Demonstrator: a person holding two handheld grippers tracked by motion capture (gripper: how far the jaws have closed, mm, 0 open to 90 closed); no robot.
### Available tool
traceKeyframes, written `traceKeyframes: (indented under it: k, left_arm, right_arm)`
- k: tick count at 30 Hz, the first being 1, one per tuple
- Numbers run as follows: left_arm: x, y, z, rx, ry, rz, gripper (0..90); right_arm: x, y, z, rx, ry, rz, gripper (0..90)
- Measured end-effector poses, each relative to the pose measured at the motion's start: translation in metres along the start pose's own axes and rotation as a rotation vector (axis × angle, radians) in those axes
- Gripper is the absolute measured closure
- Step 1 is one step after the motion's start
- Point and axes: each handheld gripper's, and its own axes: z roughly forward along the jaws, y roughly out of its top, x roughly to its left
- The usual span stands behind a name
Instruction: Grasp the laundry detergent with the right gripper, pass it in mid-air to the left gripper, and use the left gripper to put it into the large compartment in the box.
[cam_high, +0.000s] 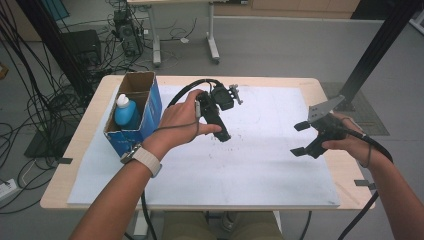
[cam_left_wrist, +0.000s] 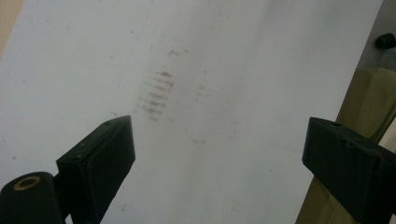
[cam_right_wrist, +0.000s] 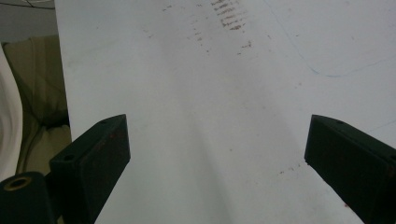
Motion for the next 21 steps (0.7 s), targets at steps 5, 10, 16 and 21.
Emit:
traceKeyframes:
  k: [5, 10, 16, 21]
  left_arm:
    - [0.0012, -0.0013, -0.0008, -0.001, 0.003, -0.004, 10.0]
    - [0.0007, -0.0012, -0.0012, -0.001, 0.005, -0.009, 10.0]
    - [0.0016, -0.0013, -0.0007, -0.001, 0.007, -0.016, 10.1]
    - [0.0018, -0.0006, -0.001, -0.001, 0.008, -0.014, 10.1]
  right_arm:
    - [0.0007, -0.0005, 0.0004, -0.002, -0.001, 0.0, 6.7]
    - [0.0014, -0.0004, -0.0002, -0.004, -0.002, -0.001, 6.7]
    - [0.0034, -0.0016, -0.0011, -0.004, 0.0, 0.0, 6.7]
    - [0.0031, -0.0037, -0.0015, -0.008, -0.002, 0.001, 6.7]
